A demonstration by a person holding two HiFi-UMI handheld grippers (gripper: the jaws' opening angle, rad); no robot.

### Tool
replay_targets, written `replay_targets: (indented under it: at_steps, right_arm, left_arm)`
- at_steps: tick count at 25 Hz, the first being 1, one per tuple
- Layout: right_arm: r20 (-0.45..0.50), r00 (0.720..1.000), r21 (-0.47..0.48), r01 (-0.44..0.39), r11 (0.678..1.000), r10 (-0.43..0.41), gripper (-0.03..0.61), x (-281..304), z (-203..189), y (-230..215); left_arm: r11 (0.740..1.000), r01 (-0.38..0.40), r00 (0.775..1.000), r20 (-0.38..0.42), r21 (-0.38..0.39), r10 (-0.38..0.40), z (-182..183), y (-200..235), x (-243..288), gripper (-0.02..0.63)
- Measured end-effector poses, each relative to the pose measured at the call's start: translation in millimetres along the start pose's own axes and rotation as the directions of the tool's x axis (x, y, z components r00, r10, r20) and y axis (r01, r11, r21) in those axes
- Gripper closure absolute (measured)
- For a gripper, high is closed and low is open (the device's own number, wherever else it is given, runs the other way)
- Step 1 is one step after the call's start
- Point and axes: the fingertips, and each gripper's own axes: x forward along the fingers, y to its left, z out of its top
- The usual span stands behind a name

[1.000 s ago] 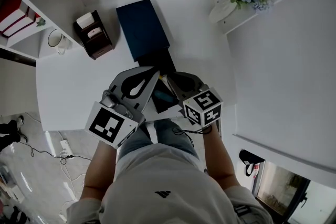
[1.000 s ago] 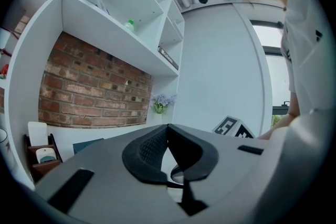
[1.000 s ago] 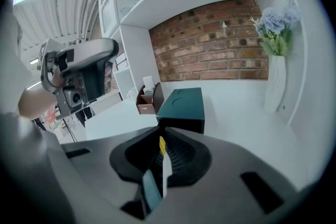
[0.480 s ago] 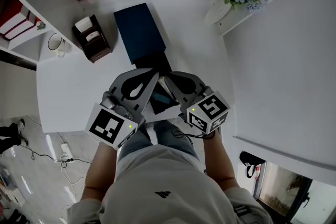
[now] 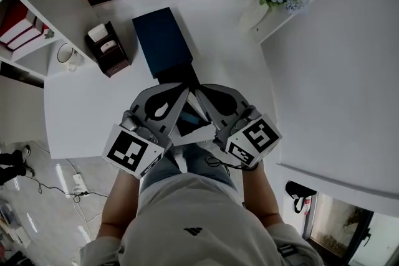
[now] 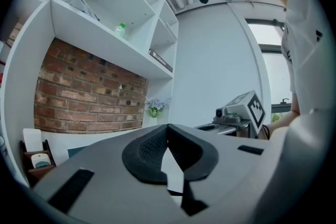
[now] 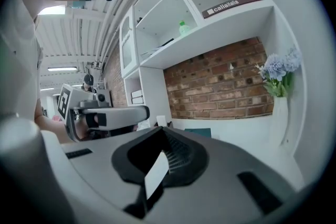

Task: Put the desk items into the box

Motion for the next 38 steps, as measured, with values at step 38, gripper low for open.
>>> replay_targets:
  at_steps: [38]
  right_arm:
    - [0.111,0.990,-0.073,-0.081,0.994,0.089,0.571,-31,35,13]
  left_arm:
    - [0.996,-0.086,0.996,0.012,0.036,0.086,5,-21,0,0.603]
